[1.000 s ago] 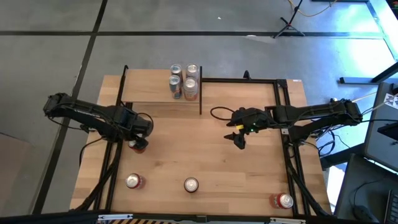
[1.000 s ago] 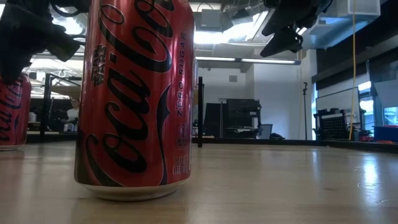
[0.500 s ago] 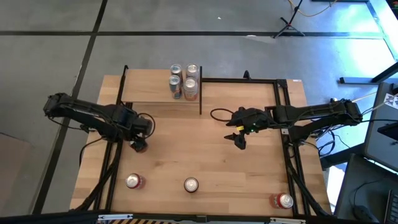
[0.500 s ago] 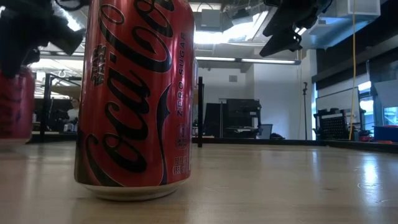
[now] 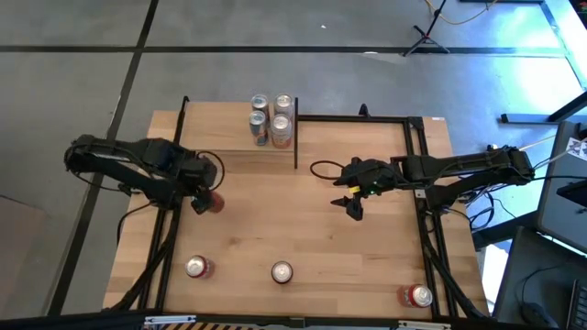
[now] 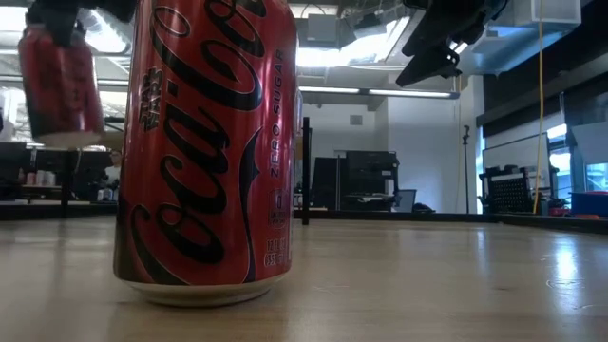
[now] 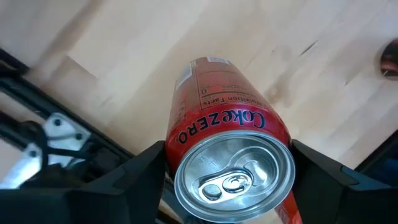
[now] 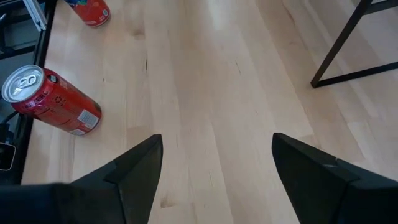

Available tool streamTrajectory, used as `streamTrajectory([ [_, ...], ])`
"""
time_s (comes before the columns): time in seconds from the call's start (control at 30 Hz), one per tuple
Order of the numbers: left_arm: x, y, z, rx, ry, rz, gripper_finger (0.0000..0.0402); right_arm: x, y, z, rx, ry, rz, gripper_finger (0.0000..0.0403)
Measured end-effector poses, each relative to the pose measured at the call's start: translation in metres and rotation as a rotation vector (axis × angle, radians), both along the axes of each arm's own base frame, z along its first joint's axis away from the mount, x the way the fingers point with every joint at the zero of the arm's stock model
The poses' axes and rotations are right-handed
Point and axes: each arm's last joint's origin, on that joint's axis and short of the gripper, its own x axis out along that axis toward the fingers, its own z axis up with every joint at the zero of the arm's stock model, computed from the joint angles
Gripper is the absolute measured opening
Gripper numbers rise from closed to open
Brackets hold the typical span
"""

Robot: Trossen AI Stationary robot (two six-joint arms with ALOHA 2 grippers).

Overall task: Place canned beverage on shelf
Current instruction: Put the top red soda can on the shelf

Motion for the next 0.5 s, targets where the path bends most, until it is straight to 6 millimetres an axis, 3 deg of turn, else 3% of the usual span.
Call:
streamTrajectory([
  [0.3,0.013,0.001,0.04,0.069,-0.049,-0.051,0.0265,0.0,0.0,0.0,0.001,0.0,0.001,0.0291],
  [0.5,0.028,0.002,0.054,0.097,-0.08,-0.088,0.0265,0.0,0.0,0.0,0.002,0.001,0.002,0.0291],
])
